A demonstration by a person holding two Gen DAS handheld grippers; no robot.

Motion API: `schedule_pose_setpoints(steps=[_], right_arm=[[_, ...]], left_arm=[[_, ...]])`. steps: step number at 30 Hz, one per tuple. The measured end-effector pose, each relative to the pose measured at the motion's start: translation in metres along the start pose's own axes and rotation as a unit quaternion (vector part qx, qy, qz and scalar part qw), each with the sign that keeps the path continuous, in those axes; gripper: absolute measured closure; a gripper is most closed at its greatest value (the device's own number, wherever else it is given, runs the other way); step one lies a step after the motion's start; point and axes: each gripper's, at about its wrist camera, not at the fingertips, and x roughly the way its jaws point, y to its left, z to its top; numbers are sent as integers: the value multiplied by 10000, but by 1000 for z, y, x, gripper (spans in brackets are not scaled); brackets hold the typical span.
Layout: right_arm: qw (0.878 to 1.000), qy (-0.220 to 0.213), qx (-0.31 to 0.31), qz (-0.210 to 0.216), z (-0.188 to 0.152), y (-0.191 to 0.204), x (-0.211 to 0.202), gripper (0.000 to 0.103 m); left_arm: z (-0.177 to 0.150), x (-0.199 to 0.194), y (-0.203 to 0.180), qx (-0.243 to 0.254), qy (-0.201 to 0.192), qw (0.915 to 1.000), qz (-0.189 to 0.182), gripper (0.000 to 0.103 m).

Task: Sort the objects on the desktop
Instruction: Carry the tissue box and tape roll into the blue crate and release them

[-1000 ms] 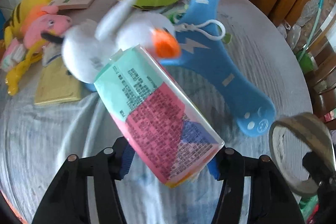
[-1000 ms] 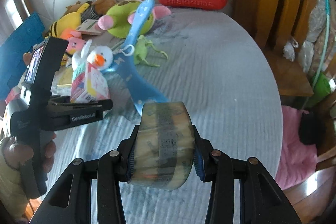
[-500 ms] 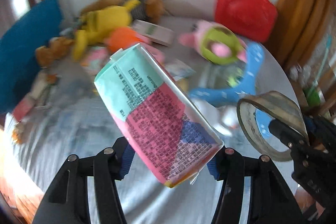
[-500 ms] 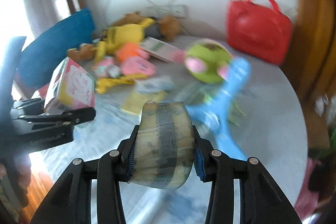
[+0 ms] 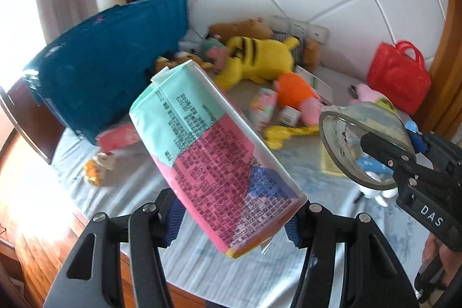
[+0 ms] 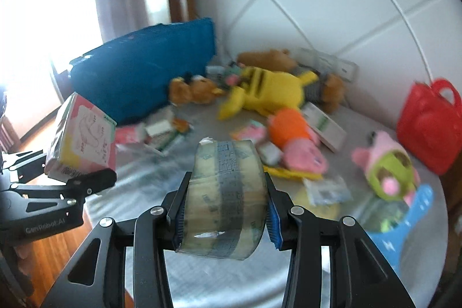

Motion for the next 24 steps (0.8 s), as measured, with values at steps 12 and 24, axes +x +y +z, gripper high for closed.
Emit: schedule_pose_setpoints(steps=[12,24], right_arm=[[9992,-239,-256,192,70,120,52,60],[9865,-1050,-859,915,183,204,102,60]], left_arm=[[42,-11,137,-62,-406,9990,158,47],[128,-41,238,-487,-1508,9857,574,47]])
